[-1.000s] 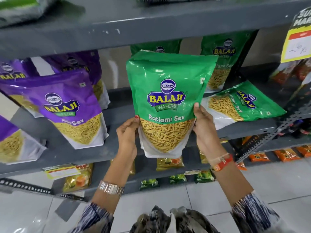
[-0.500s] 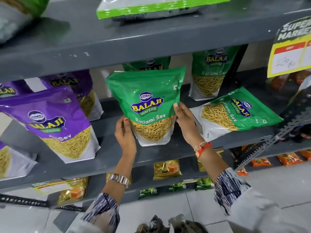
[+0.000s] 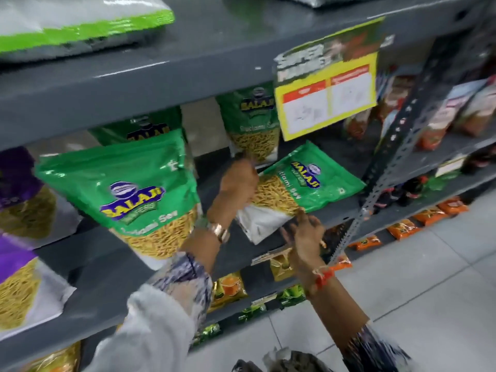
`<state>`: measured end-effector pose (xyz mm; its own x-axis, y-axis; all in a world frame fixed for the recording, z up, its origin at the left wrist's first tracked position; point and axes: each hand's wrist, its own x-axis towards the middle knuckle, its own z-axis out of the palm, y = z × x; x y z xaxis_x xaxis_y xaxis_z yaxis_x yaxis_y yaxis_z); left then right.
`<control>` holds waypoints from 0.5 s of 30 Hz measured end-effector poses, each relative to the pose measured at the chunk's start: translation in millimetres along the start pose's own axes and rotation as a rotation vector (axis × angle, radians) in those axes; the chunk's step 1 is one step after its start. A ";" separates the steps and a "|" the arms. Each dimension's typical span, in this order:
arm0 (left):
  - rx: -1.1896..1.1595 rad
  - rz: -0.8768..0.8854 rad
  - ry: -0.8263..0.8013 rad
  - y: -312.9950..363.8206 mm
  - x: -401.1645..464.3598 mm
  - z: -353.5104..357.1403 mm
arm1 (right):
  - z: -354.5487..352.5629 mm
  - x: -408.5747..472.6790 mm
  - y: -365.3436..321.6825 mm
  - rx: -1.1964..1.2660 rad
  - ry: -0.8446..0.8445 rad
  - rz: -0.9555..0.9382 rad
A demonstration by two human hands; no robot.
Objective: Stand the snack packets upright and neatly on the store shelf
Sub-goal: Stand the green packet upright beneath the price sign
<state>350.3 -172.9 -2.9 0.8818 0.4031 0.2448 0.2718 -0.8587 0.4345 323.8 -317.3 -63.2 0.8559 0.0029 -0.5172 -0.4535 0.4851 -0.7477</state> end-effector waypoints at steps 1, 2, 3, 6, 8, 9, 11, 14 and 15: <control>0.085 0.026 -0.042 -5.7 17.7 6.2 | 0.0 2.1 -1.0 -0.030 -0.037 0.020; 0.109 0.006 -0.092 -12.6 33.7 13.7 | -1.6 6.6 -1.3 -0.069 -0.054 0.052; 0.059 -0.055 -0.203 -16.5 44.2 20.3 | -3.5 11.4 -1.6 -0.102 -0.063 0.082; -0.077 -0.147 -0.548 -26.8 60.5 41.1 | -9.7 20.8 -9.0 -0.074 -0.072 0.131; -0.277 -0.195 -0.576 -35.1 68.4 50.6 | -12.6 25.1 -13.7 -0.042 -0.099 0.145; -0.358 -0.212 -0.580 -32.7 69.1 51.0 | -15.5 27.1 -16.0 -0.040 -0.093 0.151; -0.466 -0.252 -0.566 -27.6 68.3 50.6 | -22.3 29.8 -22.6 -0.048 -0.067 0.155; -0.507 -0.341 -0.498 -7.6 48.8 35.6 | -32.6 38.3 -31.6 -0.048 -0.043 0.152; -0.516 -0.396 -0.480 -1.9 37.6 29.7 | -36.3 38.0 -36.3 -0.066 -0.054 0.136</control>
<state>394.4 -165.5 -20.3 0.8585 0.3664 -0.3588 0.4898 -0.3787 0.7853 363.8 -366.5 -70.8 0.7966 0.1124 -0.5940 -0.5802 0.4184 -0.6988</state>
